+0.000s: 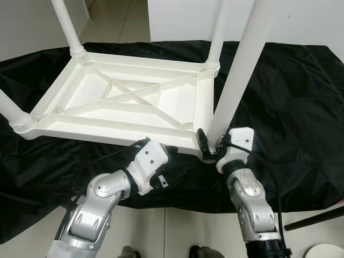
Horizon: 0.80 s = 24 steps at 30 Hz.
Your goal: Building children table
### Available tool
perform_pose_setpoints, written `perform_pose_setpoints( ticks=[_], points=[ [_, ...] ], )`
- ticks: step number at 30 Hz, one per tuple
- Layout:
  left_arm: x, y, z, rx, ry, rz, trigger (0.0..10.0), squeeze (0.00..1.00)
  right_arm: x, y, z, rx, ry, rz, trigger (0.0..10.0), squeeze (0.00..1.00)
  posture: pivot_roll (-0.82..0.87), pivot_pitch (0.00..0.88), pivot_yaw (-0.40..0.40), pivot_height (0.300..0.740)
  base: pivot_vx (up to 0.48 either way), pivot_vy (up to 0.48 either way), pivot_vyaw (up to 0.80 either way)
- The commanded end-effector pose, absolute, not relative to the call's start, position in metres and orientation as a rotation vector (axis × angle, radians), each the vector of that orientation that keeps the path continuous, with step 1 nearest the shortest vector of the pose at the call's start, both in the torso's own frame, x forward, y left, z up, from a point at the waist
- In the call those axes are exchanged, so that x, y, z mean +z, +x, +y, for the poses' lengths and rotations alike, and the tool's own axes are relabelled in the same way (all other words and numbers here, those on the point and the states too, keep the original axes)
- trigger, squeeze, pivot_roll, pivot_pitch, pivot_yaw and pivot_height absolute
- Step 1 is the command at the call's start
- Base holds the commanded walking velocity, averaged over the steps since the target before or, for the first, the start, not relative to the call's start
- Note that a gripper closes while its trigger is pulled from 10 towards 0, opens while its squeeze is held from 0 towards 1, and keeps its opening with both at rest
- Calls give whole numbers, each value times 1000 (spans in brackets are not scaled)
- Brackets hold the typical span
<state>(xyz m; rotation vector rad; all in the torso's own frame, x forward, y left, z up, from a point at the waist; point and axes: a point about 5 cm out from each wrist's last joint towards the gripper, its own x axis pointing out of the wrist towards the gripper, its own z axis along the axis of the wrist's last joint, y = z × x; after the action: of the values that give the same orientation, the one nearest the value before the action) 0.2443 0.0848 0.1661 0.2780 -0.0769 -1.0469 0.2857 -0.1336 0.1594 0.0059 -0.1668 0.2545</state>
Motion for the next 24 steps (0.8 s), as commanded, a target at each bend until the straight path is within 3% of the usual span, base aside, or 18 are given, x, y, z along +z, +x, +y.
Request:
perform_pose_setpoints(
  ticks=[1, 5, 10, 16, 17, 18, 19, 20, 24],
  points=[
    [163, 244, 87, -995, 265, -65, 10000, 0, 155, 286, -133, 317, 25, -147, 10000, 0, -48, 129, 28, 740, 0, 0, 0],
    [163, 243, 85, -1001, 259, -66, 10000, 0, 157, 287, -135, 408, 9, -155, 10000, 0, -49, 130, 32, 740, 0, 0, 0],
    [162, 242, 83, -1017, 259, -60, 10000, 0, 163, 297, -135, 667, -84, -170, 10000, 0, -53, 122, 46, 740, 0, 0, 0],
    [163, 241, 81, -1035, 260, -60, 10000, 0, 163, 308, -135, 794, -166, -146, 10000, 0, -49, 113, 54, 740, 0, 0, 0],
    [163, 241, 81, -1037, 262, -60, 10000, 0, 162, 309, -135, 816, -171, -137, 7725, 0, -49, 112, 53, 740, 0, 0, 0],
    [163, 241, 81, -1037, 262, -60, 10000, 0, 162, 309, -135, 816, -171, -137, 7725, 0, -49, 112, 53, 740, 0, 0, 0],
    [163, 241, 81, -1037, 262, -60, 10000, 0, 162, 310, -136, 833, -176, -128, 4549, 0, -49, 112, 53, 740, 0, 0, 0],
    [163, 241, 81, -1038, 262, -59, 10000, 0, 161, 310, -137, 847, -177, -123, 0, 0, -47, 111, 52, 740, 0, 0, 0],
    [163, 241, 82, -1038, 262, -59, 10000, 0, 158, 311, -142, 865, -196, -98, 0, 0, -47, 110, 50, 740, 0, 0, 0]
  ],
)
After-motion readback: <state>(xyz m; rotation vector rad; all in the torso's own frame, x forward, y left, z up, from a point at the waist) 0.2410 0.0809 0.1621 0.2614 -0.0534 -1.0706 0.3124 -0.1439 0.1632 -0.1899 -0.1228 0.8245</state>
